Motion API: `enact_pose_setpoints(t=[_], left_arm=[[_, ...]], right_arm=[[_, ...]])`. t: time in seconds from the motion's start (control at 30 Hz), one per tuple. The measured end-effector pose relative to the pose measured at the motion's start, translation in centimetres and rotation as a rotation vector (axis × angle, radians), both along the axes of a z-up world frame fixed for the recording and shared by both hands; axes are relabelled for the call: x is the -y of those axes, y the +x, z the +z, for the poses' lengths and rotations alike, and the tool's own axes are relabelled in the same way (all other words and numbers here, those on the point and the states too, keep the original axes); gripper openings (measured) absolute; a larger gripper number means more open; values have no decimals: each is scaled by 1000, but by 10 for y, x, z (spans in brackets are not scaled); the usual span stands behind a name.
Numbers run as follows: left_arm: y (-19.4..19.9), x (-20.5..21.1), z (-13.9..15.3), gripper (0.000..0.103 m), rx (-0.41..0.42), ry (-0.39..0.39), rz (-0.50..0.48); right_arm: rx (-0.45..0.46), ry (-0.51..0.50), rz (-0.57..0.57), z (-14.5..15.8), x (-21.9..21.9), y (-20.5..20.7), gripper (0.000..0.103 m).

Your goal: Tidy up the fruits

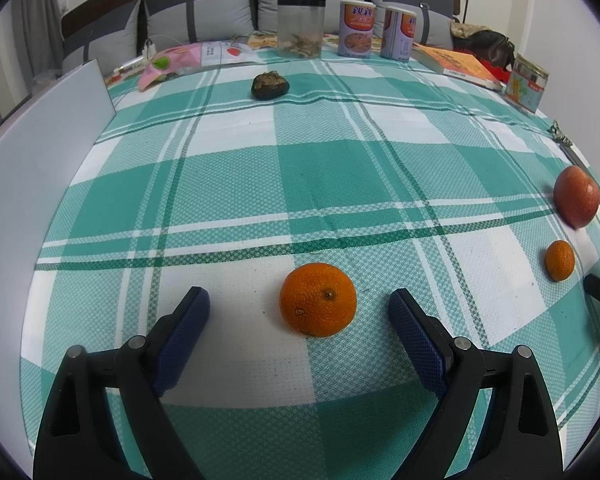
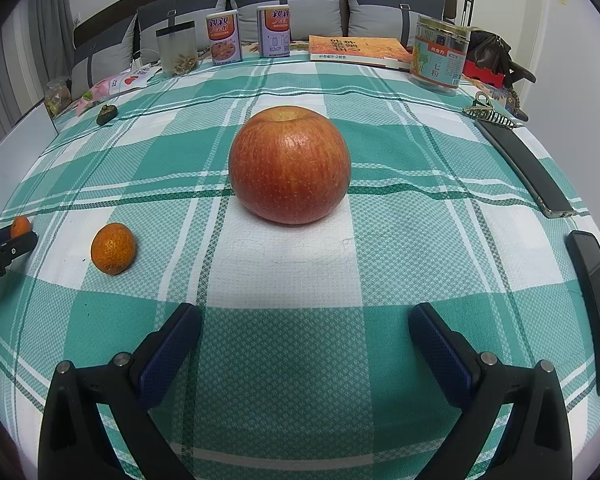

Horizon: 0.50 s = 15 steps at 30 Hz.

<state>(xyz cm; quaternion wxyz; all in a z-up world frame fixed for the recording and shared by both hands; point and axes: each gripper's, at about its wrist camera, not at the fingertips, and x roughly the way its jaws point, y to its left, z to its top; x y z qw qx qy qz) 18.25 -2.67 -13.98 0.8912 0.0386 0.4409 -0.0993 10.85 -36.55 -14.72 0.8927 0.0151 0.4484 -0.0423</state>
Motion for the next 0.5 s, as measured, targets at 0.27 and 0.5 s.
enact_pose_setpoints(t=[0.27,0.5], left_arm=[[-6,-25,6,94,-64,-181,-118],[-6,10,8,56,-37,14,-157]], right_arm=[[4,4,3,0,0,-2,103],[-43,93,57,20,14,10,101]])
